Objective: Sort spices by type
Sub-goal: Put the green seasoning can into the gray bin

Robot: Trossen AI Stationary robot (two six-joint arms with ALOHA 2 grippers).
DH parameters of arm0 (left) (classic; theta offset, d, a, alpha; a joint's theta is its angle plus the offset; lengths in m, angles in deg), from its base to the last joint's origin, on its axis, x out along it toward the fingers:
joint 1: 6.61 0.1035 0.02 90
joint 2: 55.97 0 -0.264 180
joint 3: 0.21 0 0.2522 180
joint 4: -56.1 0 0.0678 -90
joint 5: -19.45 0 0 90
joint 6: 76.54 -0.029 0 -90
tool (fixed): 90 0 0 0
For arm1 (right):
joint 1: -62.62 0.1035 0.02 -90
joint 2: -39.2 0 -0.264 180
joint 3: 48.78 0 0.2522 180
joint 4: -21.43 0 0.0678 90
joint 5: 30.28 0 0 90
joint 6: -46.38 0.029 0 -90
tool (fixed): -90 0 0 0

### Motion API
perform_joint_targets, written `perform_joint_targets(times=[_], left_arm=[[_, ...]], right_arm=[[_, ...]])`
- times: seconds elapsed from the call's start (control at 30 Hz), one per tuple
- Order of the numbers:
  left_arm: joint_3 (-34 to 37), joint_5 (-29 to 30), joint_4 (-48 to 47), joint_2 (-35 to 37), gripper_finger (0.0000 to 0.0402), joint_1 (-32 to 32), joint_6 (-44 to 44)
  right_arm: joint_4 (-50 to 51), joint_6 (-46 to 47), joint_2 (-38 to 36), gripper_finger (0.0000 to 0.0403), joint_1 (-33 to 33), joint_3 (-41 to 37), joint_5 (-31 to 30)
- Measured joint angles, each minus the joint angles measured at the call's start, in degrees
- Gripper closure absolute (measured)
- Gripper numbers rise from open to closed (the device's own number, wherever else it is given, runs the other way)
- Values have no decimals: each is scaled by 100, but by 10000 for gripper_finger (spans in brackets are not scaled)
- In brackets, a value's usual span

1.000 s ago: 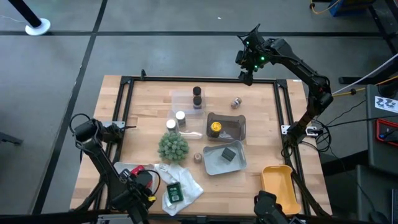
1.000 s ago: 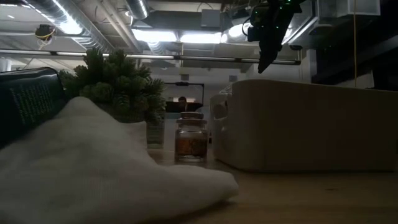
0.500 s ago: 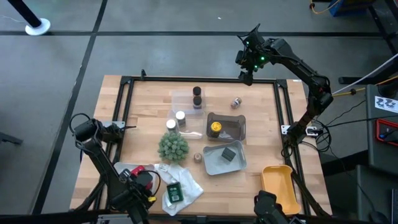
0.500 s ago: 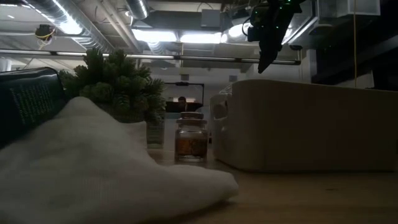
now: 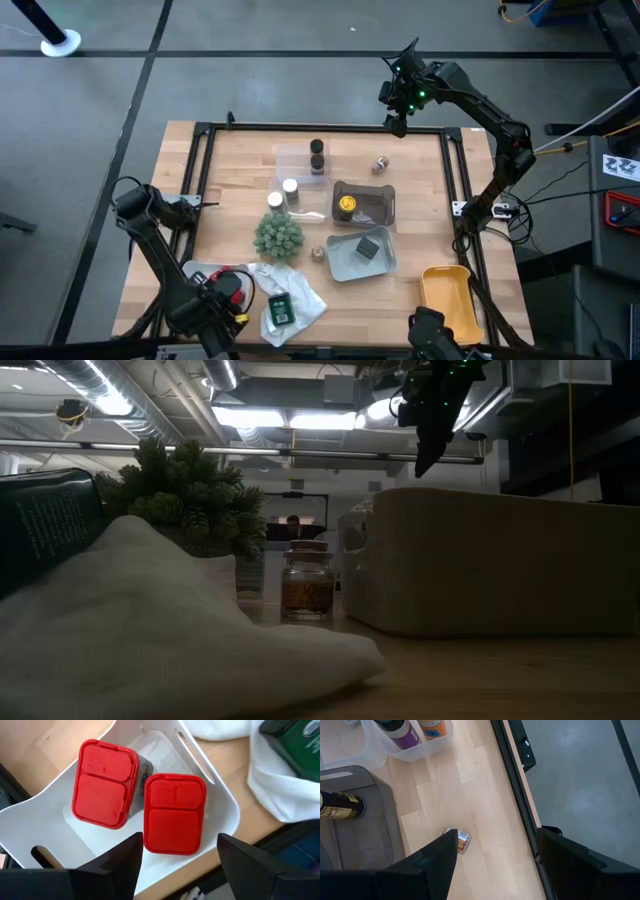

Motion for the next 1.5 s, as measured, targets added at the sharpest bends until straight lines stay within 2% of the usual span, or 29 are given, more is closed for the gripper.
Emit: perform_joint_targets(times=[0.23, 0.53, 0.77, 1.1, 1.33, 1.5], left_arm=[[-2, 12, 322, 142, 164, 72, 2], [-2, 94, 1244, 142, 164, 569, -265], [-4, 164, 1485, 142, 164, 1001, -1072], [169, 384, 1551, 146, 164, 1725, -2752], [480, 347, 2374, 120, 164, 1889, -4122], [777, 323, 2607, 118, 164, 1906, -4606]], right_arm=[[0, -1, 0, 136, 1, 0, 0], [0, 0, 0, 136, 0, 0, 0], [0, 0, 0, 136, 0, 0, 0], [2, 0, 0, 136, 1, 0, 19], [4, 0, 0, 136, 2, 0, 256], [20, 0, 0, 136, 7, 0, 277]])
